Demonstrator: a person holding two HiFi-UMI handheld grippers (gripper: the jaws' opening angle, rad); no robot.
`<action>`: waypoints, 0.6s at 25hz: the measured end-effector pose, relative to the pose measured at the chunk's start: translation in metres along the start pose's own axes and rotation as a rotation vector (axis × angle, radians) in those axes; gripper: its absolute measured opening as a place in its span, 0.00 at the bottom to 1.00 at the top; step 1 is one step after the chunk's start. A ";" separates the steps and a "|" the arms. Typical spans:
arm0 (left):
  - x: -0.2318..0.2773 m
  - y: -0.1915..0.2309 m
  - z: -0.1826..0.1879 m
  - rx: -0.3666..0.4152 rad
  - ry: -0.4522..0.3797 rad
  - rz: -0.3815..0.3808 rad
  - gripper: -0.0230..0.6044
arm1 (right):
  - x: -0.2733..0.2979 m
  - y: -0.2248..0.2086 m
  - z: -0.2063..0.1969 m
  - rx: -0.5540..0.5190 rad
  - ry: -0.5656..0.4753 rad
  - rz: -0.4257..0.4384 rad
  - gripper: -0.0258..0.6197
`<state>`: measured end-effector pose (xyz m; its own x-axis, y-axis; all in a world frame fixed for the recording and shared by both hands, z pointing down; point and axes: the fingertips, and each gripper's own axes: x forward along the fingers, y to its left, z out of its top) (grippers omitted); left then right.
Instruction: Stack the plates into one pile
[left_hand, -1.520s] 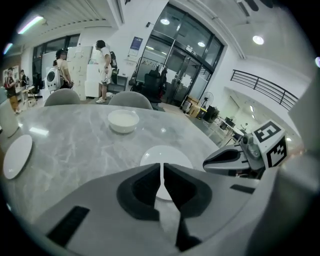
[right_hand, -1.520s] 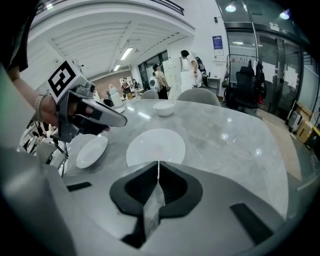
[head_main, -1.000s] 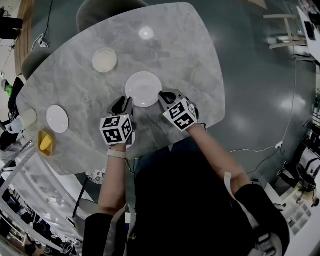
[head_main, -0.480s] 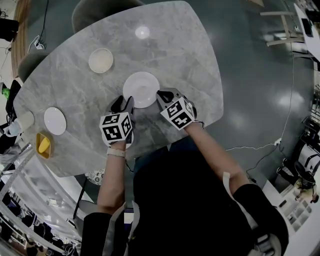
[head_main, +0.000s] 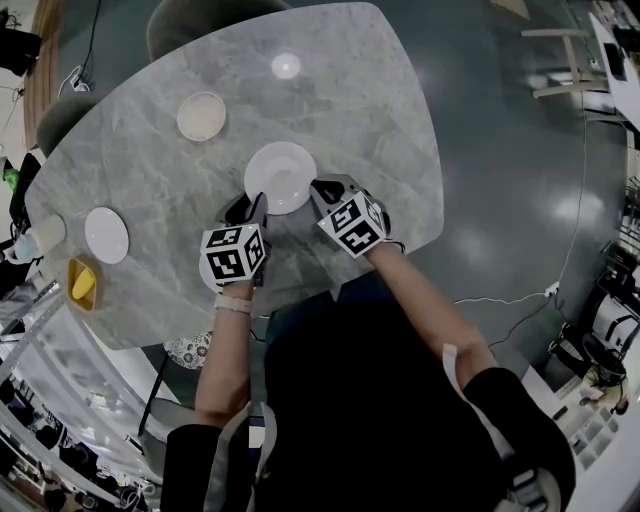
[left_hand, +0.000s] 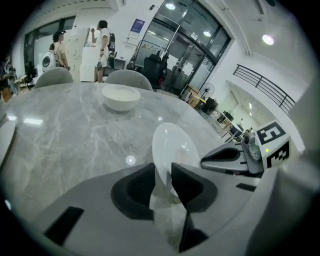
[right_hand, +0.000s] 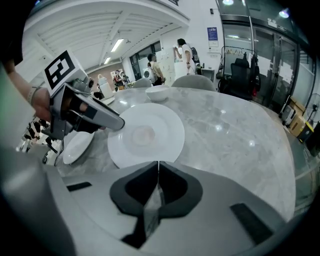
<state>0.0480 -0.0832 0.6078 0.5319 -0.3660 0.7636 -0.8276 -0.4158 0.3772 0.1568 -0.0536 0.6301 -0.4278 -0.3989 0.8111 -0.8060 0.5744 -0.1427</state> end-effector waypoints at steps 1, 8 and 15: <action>-0.001 0.001 -0.001 -0.009 -0.002 0.004 0.21 | -0.001 0.001 0.000 -0.005 0.001 0.001 0.07; -0.014 0.009 -0.011 -0.078 -0.020 0.024 0.19 | -0.010 0.013 -0.002 -0.012 -0.028 0.012 0.07; -0.032 0.003 -0.021 -0.135 -0.056 0.002 0.15 | -0.015 0.020 -0.002 -0.025 -0.039 0.026 0.07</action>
<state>0.0245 -0.0551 0.5956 0.5365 -0.4138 0.7355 -0.8431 -0.3008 0.4458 0.1480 -0.0341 0.6159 -0.4645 -0.4111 0.7844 -0.7844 0.6022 -0.1489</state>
